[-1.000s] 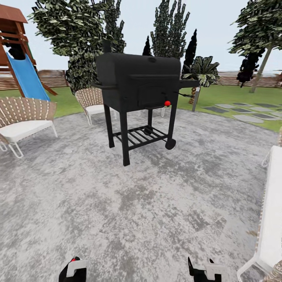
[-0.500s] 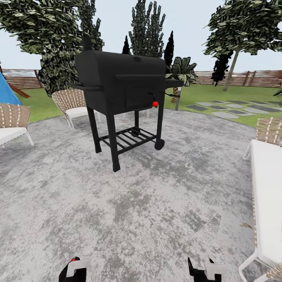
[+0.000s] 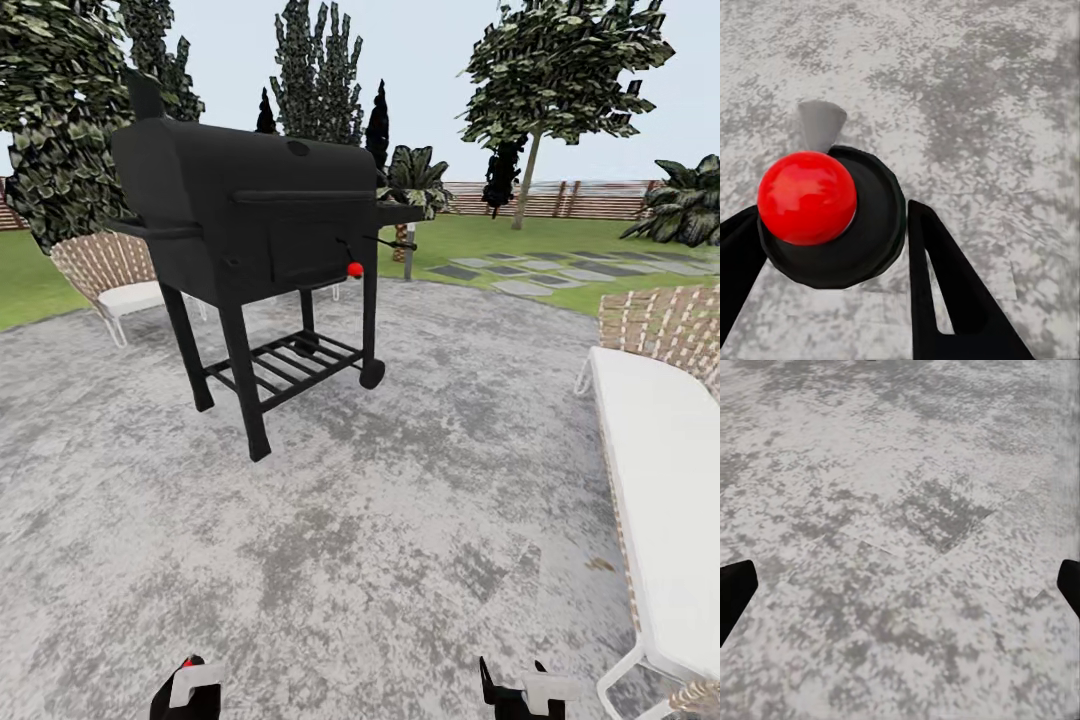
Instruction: In the garden, pick up the pesticide atomizer on the floor and spray pesticide onto both trees until each tree trunk is fully covered.
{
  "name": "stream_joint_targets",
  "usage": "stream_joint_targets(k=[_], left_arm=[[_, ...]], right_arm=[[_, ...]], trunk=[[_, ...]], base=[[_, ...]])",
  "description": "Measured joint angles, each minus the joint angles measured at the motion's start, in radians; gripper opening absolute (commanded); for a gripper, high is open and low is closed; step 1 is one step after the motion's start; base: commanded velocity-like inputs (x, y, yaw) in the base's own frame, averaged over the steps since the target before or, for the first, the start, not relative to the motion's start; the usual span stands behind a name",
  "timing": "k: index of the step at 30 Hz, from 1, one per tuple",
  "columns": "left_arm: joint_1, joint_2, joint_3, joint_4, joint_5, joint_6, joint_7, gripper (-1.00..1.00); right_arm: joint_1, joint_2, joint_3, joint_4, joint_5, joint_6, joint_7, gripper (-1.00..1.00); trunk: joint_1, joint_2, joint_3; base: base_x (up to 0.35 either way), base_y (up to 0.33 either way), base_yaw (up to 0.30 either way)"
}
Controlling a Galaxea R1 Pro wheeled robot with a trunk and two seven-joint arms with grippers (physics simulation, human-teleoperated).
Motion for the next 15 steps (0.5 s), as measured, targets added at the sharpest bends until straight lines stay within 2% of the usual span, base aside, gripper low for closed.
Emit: stream_joint_targets(k=[3, 12, 15], left_arm=[[0.000, 0.000, 0.000, 0.000, 0.000, 0.000, 0.000, -1.00], [0.000, 0.000, 0.003, 0.000, 0.000, 0.000, 0.000, -1.00], [0.000, 0.000, 0.003, 0.001, -0.001, 0.000, 0.000, -1.00]], right_arm=[[0.000, 0.000, 0.000, 0.000, 0.000, 0.000, 0.000, 1.00], [0.000, 0.000, 0.000, 0.000, 0.000, 0.000, 0.000, 1.00], [0.000, 0.000, 0.000, 0.001, 0.000, 0.000, -0.001, 1.00]], trunk=[[0.000, 0.000, 0.000], [0.000, 0.000, 0.000], [0.000, 0.000, 0.000]], base=[[0.123, 0.001, -0.288], [0.017, 0.000, -0.289], [0.188, 0.101, -0.289]])
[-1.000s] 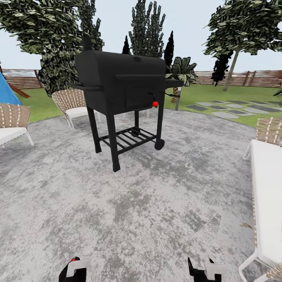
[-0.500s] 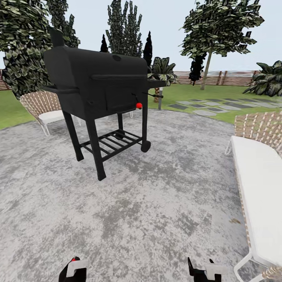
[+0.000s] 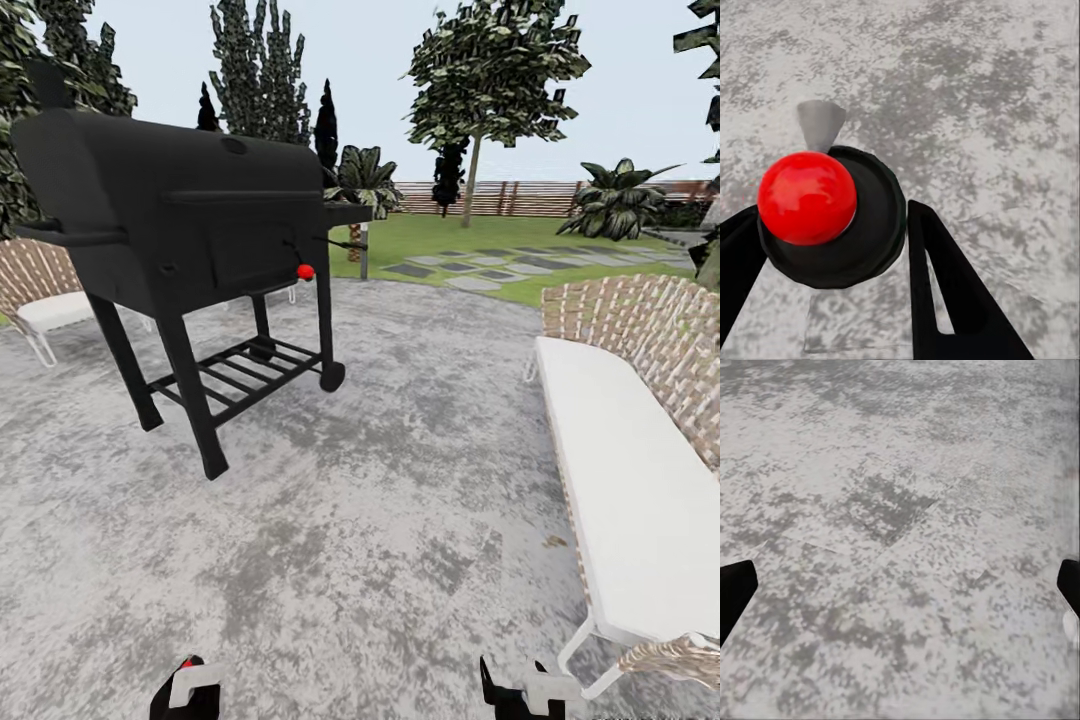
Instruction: In the garden, pick up the pesticide atomizer on the floor and spray pesticide onto both trees until each tree trunk is fully covered.
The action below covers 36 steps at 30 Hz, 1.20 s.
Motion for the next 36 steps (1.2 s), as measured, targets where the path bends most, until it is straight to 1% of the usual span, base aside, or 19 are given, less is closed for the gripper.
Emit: stream_joint_targets(k=[18, 23, 36], left_arm=[[0.000, 0.001, -0.001, 0.001, 0.001, 0.000, 0.000, -1.00], [0.000, -0.002, -0.005, 0.001, -0.001, 0.000, 0.000, -1.00], [0.000, -0.003, -0.005, -0.006, -0.001, 0.000, 0.000, -1.00]], right_arm=[[0.000, 0.000, 0.000, -0.001, 0.000, 0.000, 0.000, 1.00], [0.000, 0.000, 0.000, -0.001, 0.000, 0.000, 0.000, 1.00], [0.000, 0.000, 0.001, -0.003, 0.000, -0.001, -0.001, 1.00]], trunk=[[0.000, 0.000, 0.000], [0.000, 0.000, 0.000], [0.000, 0.000, 0.000]], base=[[0.276, 0.221, -0.289], [0.287, 0.208, -0.288], [0.332, 0.022, -0.280]])
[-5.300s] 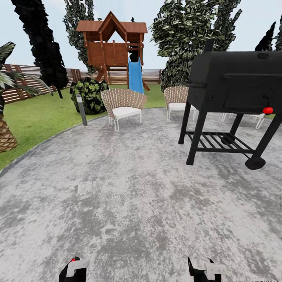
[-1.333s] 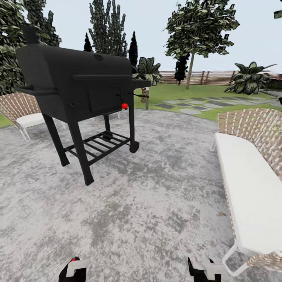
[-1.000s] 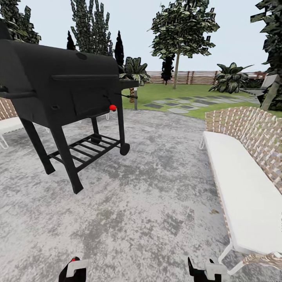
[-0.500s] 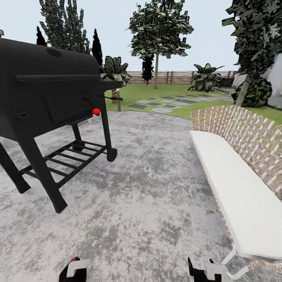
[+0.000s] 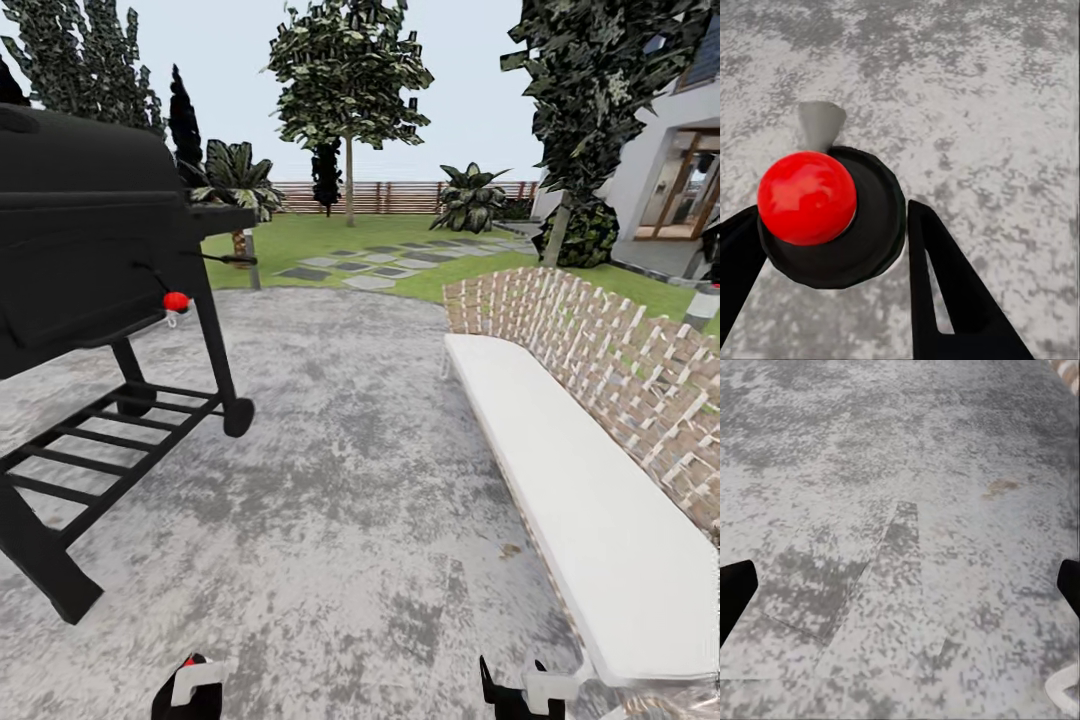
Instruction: In the garden, pick up the pesticide atomizer on the floor and spray pesticide onto both trees until each tree trunk is fully covered.
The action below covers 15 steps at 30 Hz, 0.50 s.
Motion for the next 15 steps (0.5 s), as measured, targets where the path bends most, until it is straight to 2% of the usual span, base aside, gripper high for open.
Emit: stream_joint_targets(k=[15], left_arm=[[0.000, 0.003, 0.001, -0.002, 0.000, 0.000, 0.000, -1.00]], right_arm=[[0.000, 0.000, -0.001, -0.004, -0.001, 0.000, -0.002, 1.00]], trunk=[[0.000, 0.000, 0.000]], base=[[0.339, 0.000, -0.016]])
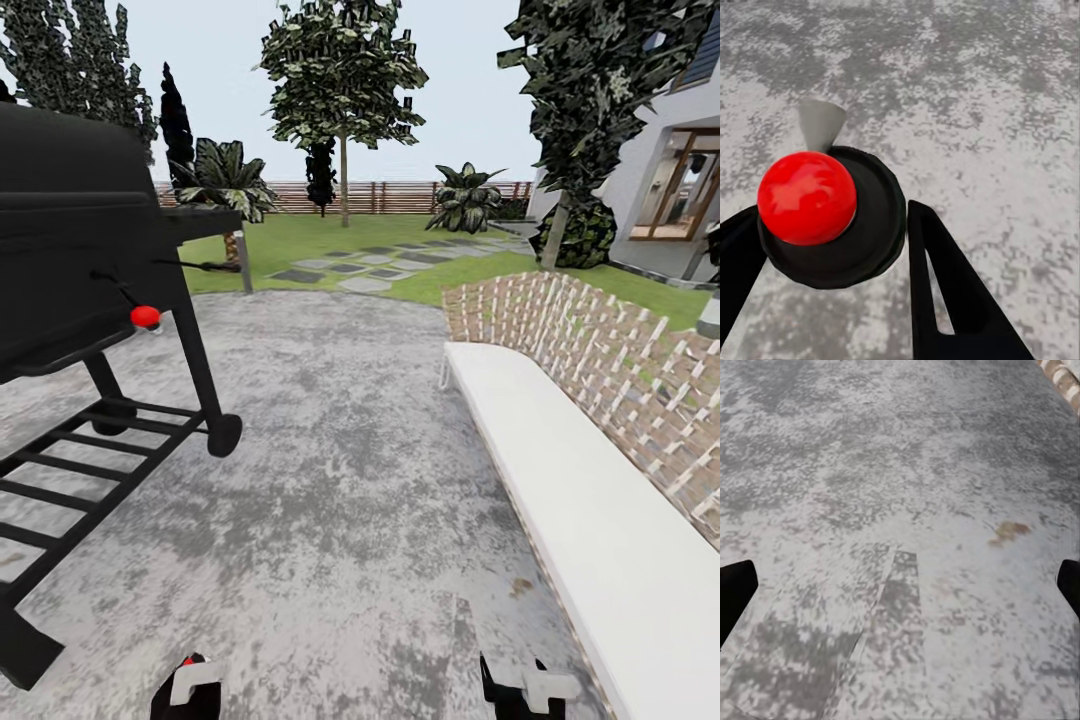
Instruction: In the garden, pick up the pesticide atomizer on the floor and spray pesticide onto both trees until each tree trunk is fully covered.
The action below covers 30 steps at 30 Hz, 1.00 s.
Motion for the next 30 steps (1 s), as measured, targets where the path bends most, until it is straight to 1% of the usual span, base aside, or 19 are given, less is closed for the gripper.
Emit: stream_joint_targets(k=[30], left_arm=[[0.000, 0.002, 0.001, 0.007, 0.001, 0.000, 0.000, -1.00]], right_arm=[[0.000, 0.000, -0.002, 0.002, 0.000, 0.000, -0.002, 1.00]], trunk=[[0.000, 0.000, 0.000]], base=[[0.339, 0.000, 0.000]])
